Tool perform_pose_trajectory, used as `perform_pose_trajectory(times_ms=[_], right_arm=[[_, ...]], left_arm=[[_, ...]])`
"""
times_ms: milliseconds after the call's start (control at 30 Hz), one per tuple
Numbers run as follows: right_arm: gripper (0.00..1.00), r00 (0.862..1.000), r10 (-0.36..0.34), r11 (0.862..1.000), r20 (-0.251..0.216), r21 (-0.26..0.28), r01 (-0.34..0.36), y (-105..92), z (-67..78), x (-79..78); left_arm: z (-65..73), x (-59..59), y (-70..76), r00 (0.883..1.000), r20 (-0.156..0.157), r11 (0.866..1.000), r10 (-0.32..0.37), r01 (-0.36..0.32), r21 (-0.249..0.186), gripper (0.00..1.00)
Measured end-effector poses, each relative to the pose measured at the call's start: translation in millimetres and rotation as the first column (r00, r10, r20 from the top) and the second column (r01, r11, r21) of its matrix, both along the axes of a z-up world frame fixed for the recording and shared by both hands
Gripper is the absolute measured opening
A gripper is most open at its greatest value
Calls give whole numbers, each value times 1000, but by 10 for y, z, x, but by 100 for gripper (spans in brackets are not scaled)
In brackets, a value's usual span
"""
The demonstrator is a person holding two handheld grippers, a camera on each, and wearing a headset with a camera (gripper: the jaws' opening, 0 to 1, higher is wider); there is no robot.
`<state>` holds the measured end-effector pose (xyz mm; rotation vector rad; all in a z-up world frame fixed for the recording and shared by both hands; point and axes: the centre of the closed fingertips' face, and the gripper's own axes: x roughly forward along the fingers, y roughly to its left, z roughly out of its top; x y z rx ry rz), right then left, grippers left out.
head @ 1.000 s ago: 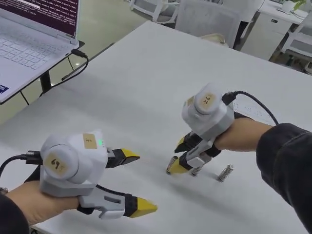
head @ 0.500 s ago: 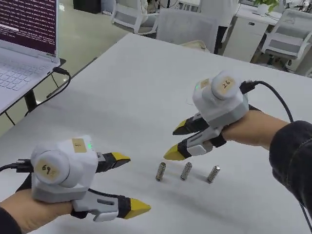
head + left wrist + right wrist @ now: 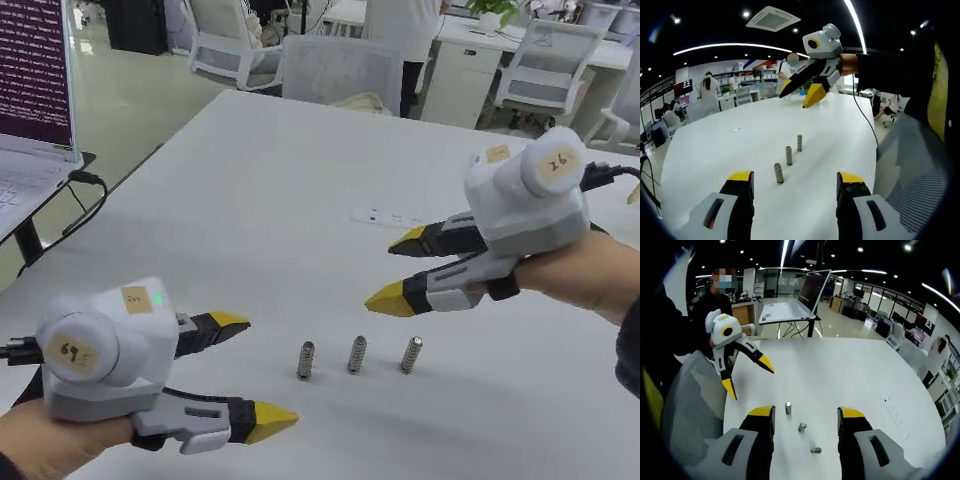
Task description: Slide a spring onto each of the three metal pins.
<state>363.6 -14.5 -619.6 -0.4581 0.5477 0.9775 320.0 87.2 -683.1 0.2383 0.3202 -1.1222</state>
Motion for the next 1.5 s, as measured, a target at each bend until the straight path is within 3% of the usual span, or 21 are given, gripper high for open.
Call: perform_pose_trajectory(times_ms=[267, 567, 900, 1133, 1233, 1500], right_arm=[[52, 993, -112, 992, 44, 65, 109, -445, 83, -165], [58, 976, -213, 971, 52, 121, 205, -779, -110, -396], [65, 963, -270, 952, 15, 155, 265, -893, -427, -644], [69, 943, -333, 924, -30, 191, 332, -947, -663, -777], [71, 937, -346, 918, -45, 188, 348, -948, -769, -830], [74, 925, -374, 907, -69, 183, 380, -997, -909, -923]], left_arm=[[62, -26, -36, 1000, 11, 1000, -6, 6, -3, 63], [59, -67, -34, 1000, 4, 1000, 8, -8, -9, 64], [-16, -91, 39, 1000, -11, 1000, 26, -26, -8, 64], [-82, -104, 66, 999, -27, 999, 37, -37, -5, 64], [-114, -113, 72, 999, -35, 999, 40, -40, -6, 64], [-193, -123, 82, 998, -53, 999, 43, -43, 0, 64]])
